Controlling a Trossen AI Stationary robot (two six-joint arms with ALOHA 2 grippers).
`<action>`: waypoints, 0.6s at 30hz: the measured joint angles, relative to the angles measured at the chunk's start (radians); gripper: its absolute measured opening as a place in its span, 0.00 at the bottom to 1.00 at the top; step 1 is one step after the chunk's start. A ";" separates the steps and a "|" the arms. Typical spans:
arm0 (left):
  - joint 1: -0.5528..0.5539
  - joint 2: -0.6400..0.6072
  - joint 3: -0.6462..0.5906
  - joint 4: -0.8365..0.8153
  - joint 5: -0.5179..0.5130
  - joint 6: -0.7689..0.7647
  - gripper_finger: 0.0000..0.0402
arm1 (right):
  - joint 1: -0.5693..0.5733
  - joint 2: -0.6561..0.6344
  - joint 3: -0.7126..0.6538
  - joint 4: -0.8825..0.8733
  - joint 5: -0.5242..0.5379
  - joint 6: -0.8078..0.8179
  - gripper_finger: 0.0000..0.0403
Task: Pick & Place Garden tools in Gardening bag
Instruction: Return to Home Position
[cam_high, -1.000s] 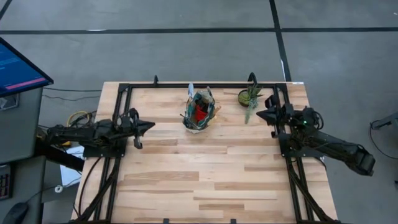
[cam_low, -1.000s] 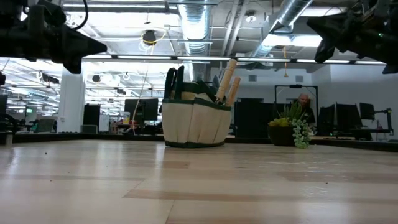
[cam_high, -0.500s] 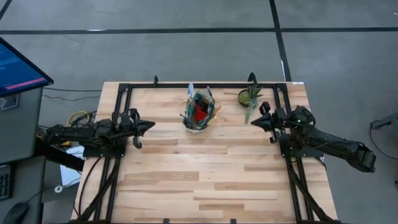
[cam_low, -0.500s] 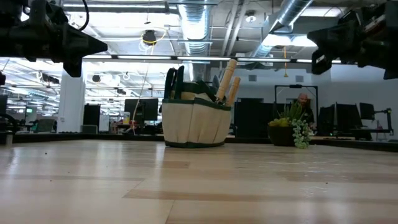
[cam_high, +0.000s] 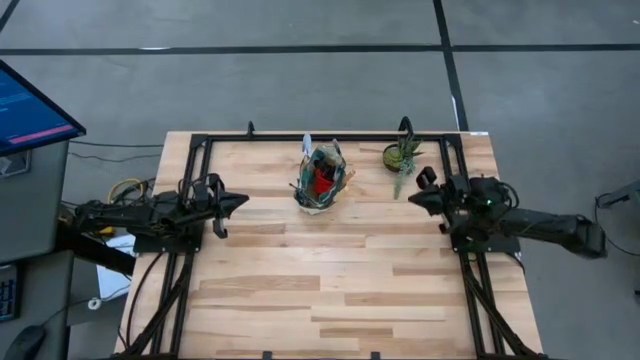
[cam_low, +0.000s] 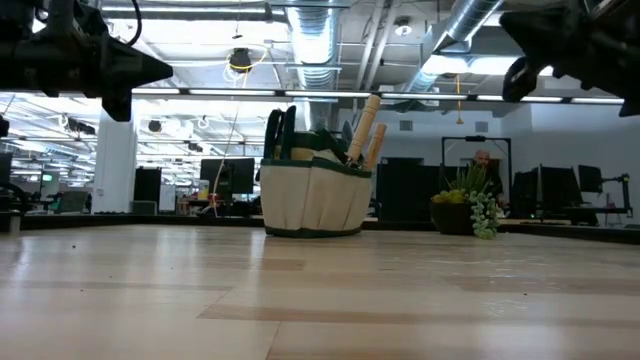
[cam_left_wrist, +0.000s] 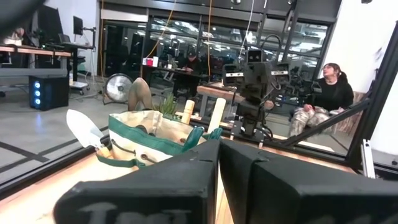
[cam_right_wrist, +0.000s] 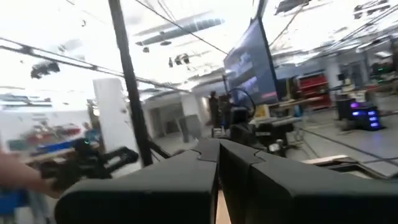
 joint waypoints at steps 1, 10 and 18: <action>0.000 0.000 0.000 0.002 0.000 0.000 0.01 | 0.042 0.009 0.000 0.003 0.062 -0.016 0.00; 0.000 0.008 0.000 0.011 -0.005 0.000 0.01 | 0.222 -0.086 0.000 -0.086 0.420 -0.292 0.00; 0.000 0.014 0.000 0.019 -0.005 0.001 0.01 | 0.113 -0.360 0.001 -0.429 0.351 -0.232 0.00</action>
